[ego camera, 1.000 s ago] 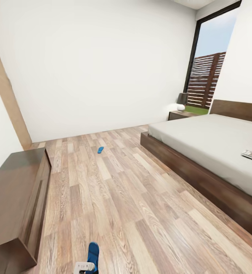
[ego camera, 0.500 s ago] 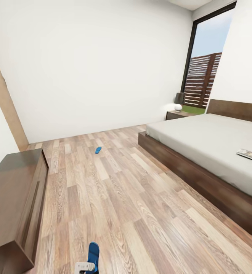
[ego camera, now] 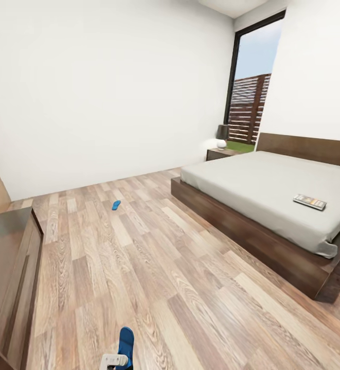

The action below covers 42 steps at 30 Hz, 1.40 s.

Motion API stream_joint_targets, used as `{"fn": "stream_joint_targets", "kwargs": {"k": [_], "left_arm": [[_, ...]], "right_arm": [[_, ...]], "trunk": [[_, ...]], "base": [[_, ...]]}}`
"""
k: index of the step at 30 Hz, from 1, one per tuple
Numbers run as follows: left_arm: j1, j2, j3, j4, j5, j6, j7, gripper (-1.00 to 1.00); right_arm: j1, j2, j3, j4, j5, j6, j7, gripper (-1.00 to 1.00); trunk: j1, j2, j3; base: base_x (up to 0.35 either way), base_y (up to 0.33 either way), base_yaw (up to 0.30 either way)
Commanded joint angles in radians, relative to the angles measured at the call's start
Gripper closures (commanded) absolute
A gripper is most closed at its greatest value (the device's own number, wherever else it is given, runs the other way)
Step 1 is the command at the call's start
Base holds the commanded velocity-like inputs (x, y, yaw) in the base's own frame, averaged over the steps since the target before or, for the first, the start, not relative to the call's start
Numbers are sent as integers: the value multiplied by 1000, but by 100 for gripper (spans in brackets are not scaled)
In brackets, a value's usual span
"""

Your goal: In the bedroom, move the book from the bed onto either nightstand, and place the two sandals side by side next to the bed.

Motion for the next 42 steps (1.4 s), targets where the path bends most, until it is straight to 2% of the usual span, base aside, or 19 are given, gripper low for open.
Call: {"fn": "stream_joint_targets", "kwargs": {"k": [1, 17, 42], "left_arm": [[0, -1, 8, 0, -11, -4, -3, 100], [0, -1, 8, 0, -11, -4, -3, 100], [0, -5, 8, 0, -10, -4, -3, 100]], "right_arm": [[-1, 0, -4, 0, -8, 10, 5, -100], [-1, 0, -3, 0, -8, 10, 5, -100], [-1, 0, -3, 0, -8, 10, 5, -100]], "trunk": [[0, 0, -1], [0, 0, -3], [0, 0, -41]], "base": [[0, 0, -40], [0, 0, -6], [0, 0, 0]]}}
